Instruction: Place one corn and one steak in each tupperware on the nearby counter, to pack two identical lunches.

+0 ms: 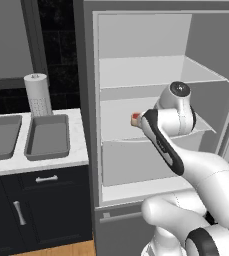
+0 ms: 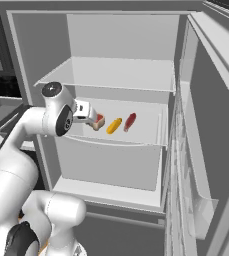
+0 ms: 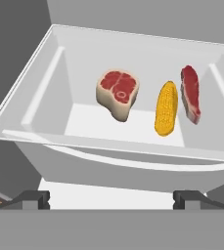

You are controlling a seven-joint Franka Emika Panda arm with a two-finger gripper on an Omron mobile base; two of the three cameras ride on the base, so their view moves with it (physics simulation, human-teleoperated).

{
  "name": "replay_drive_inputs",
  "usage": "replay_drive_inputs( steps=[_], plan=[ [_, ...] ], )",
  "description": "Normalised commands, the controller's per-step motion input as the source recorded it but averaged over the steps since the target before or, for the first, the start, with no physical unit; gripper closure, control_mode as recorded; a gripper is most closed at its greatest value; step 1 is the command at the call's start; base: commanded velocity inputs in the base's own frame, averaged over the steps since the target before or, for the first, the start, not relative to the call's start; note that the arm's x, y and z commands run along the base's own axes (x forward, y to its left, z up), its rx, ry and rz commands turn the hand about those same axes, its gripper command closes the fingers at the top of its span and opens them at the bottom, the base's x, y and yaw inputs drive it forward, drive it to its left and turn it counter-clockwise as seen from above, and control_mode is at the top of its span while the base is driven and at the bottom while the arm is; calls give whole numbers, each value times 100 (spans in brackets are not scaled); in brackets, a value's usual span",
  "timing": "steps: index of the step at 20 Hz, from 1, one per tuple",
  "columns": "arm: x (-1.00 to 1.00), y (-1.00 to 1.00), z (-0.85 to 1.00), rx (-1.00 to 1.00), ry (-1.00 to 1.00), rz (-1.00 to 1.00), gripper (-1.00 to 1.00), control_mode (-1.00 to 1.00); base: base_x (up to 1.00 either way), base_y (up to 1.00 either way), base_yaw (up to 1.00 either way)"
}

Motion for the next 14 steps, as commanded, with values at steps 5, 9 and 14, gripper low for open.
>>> replay_drive_inputs(
  steps=[5,9,14],
  plan=[
    [9,0,-11,0,0,0,-100,-100,0,0,0],
    [12,0,-11,0,0,0,-100,-100,0,0,0],
    [12,-4,-11,0,0,0,-100,-100,0,0,0]
  ],
)
